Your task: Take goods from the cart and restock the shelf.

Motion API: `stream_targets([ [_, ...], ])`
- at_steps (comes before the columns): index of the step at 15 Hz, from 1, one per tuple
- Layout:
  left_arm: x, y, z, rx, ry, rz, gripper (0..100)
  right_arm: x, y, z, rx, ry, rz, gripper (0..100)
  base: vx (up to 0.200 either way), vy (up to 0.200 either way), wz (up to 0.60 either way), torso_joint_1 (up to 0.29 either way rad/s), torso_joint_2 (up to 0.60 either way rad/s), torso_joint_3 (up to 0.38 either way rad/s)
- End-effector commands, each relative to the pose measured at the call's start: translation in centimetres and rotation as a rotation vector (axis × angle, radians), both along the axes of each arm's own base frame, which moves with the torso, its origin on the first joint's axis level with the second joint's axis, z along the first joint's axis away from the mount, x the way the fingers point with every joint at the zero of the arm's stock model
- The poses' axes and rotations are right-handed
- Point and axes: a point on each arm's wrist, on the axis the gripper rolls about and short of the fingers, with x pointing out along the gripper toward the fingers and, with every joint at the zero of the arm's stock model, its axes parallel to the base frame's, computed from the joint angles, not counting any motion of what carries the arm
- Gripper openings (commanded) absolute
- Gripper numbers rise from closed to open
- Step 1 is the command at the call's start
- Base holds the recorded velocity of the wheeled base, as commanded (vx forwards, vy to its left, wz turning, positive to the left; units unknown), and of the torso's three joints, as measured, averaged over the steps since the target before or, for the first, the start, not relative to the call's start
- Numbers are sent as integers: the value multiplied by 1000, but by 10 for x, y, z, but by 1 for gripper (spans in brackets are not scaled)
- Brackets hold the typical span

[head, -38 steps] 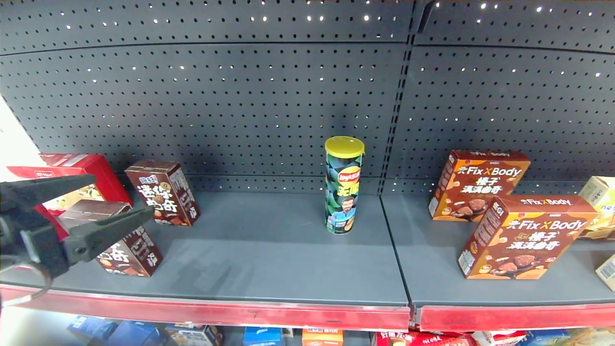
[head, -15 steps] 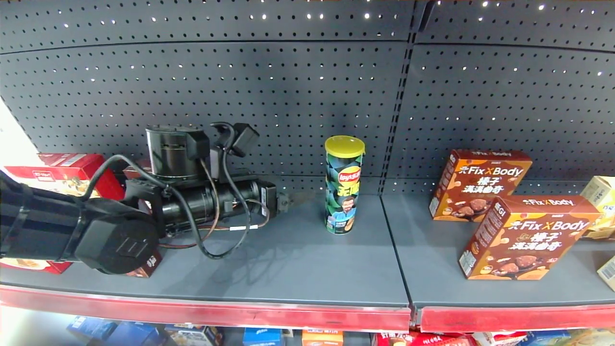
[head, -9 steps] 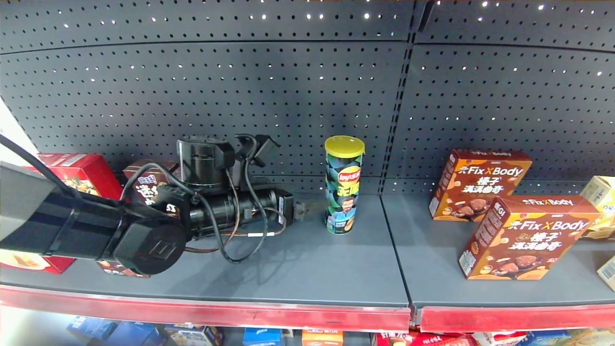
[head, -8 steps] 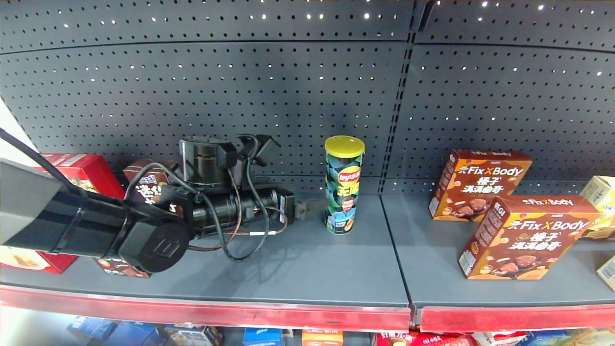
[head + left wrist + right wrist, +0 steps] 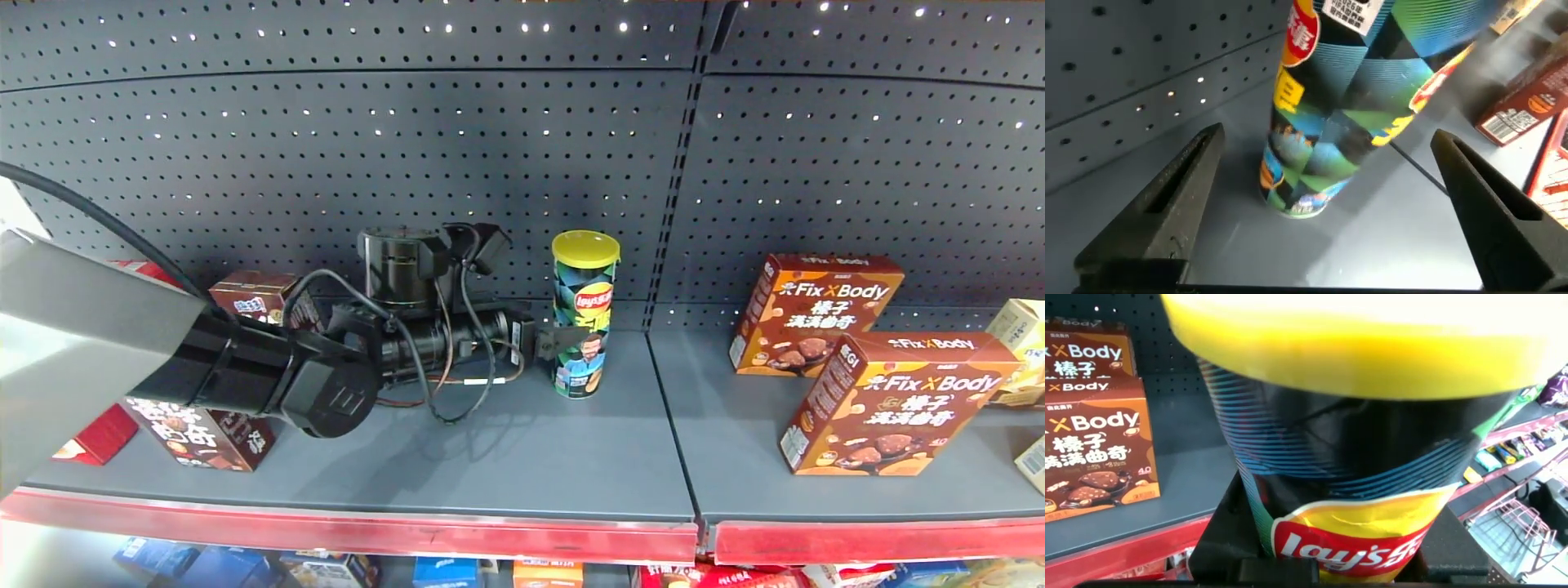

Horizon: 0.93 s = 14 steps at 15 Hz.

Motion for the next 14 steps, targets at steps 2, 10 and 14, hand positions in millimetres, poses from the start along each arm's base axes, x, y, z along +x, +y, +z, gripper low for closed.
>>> stream_targets([
  [2,11,-6,-8,3,4,9,100,1,0,-1,1,4,-2,0,0,0,0,0,0,0],
  [10,30,-22,-9,-16,-33,47,100,1,0,-4,2,12,-2,0,0,0,0,0,0,0],
  [14,33,-45,-6,-56,-42,34,100,1,0,-4,2,12,0,0,0,0,0,0,0,0],
])
